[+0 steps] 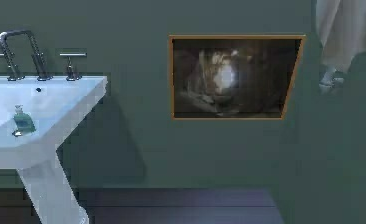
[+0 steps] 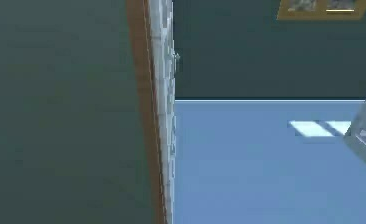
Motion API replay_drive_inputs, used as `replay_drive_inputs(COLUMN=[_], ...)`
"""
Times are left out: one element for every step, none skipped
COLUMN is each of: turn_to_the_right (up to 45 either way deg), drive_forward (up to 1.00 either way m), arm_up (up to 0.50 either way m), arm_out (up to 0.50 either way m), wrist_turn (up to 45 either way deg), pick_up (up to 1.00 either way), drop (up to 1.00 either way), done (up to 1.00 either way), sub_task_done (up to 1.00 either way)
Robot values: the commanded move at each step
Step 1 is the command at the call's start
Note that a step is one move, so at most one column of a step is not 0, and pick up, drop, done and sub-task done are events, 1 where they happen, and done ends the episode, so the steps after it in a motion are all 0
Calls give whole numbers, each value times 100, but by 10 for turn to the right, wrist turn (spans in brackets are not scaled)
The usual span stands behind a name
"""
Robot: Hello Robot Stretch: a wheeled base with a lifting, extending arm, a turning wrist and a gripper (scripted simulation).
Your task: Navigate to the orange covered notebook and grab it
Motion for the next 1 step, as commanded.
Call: replay_drive_inputs(turn_to_the_right=[-450], drive_forward=[0], arm_up=[0], arm_out=[0], wrist_turn=[0], pick_up=[0], drop=[0], done=[0], sub_task_done=[0])
